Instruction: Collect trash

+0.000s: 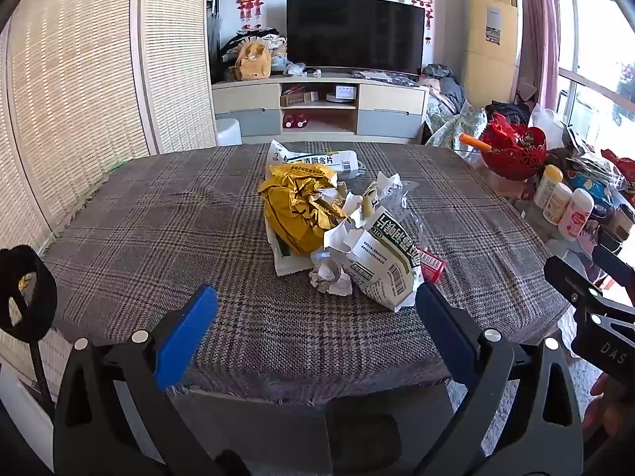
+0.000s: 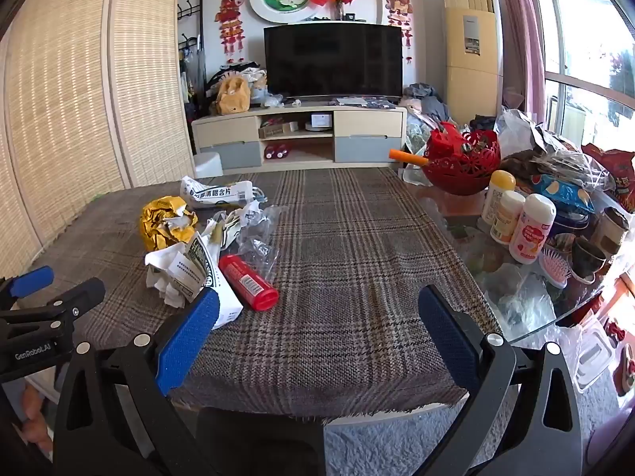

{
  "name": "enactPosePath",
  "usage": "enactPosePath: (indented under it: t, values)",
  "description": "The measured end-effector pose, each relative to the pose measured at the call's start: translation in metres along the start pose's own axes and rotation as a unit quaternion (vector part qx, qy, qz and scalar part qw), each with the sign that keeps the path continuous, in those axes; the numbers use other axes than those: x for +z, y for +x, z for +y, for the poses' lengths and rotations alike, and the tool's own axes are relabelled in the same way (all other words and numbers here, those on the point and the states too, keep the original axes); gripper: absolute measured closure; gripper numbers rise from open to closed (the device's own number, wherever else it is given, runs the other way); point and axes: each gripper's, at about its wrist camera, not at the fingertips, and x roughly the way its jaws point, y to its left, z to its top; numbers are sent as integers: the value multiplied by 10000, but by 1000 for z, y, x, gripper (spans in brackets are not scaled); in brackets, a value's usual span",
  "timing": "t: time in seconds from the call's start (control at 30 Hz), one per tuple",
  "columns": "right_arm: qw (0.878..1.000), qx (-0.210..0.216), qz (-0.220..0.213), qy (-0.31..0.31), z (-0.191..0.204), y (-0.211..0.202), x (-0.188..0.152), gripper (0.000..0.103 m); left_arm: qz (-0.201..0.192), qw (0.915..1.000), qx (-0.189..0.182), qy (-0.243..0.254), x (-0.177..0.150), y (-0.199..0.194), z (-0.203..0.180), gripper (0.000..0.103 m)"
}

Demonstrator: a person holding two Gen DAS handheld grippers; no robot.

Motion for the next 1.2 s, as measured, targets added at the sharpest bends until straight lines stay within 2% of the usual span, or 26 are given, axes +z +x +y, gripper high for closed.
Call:
enactPosePath:
  t: [1.2]
  values:
    - [9999, -52, 58, 121, -9, 1, 1, 3, 63, 9999, 86, 23, -2, 2, 0, 8]
